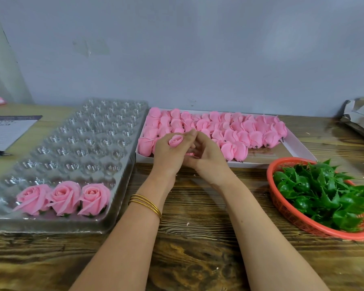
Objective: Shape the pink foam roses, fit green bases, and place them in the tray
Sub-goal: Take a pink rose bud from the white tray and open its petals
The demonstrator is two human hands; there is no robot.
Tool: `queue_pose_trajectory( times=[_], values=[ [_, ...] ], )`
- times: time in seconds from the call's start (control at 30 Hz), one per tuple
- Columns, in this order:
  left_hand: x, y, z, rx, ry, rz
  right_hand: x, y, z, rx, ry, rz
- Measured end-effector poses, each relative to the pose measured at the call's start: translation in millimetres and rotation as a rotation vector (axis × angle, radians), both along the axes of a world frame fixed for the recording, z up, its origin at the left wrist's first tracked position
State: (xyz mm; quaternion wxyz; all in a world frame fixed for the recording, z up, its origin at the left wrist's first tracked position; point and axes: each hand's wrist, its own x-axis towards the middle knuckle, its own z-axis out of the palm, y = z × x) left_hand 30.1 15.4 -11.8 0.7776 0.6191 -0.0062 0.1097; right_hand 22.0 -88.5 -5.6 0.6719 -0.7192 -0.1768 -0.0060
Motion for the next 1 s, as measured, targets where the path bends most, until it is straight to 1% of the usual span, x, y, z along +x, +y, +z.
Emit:
queue_pose_trajectory(
  times=[0.23, 0.5, 0.73, 1.0],
  values=[
    [-2.0, 2.3, 3.4, 0.039, -0.012, -0.02, -4.2, 2.6, 3.9, -0.02, 0.019, 0.024],
    [-0.9, -1.7, 4.8, -0.086, 0.071, 0.027, -4.8, 4.8, 4.9, -0.028, 0.041, -0.018],
    [-2.9, -2.5, 3.2, -0.039, 0.04, -0.015, -5.3, 6.8, 4.6, -0.092, -0.036, -0.072],
    [-3.2, 2.5, 2.0, 0.056, -0.039, -0.025, -6.9, 3.2, 6.9, -0.036, 0.025, -0.001]
  ],
)
